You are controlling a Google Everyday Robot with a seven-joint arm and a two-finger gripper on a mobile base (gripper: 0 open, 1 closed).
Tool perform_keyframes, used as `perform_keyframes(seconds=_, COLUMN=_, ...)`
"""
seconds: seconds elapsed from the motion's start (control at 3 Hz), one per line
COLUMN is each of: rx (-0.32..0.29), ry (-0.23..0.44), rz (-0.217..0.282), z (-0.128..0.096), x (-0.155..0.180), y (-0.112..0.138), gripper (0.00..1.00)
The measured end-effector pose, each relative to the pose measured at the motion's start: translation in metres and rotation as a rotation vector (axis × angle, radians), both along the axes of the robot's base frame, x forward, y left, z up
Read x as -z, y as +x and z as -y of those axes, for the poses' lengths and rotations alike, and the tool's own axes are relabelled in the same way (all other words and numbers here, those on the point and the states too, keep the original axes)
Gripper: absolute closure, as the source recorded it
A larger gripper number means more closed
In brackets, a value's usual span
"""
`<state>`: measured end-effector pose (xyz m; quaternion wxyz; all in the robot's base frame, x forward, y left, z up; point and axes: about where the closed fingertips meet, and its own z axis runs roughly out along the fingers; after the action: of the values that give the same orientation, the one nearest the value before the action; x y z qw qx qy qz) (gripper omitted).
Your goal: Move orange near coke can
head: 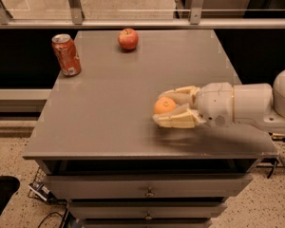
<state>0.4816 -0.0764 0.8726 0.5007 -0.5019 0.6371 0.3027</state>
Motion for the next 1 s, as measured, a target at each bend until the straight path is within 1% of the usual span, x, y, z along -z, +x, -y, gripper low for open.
perform_keyframes(seconds=0.33, rx=-0.051, ry=-0.008, rz=-0.002, z=-0.053, x=-0.028, y=0.015, gripper=1.00)
perform_keyframes(seconds=0.67, rx=-0.062, ry=-0.008, rz=0.008, z=-0.102, x=-0.045, y=0.026, gripper=1.00)
perform_keyframes(seconds=1.0, rx=-0.064, ry=-0.014, rz=0.018, z=-0.146, x=-0.044, y=0.053, gripper=1.00)
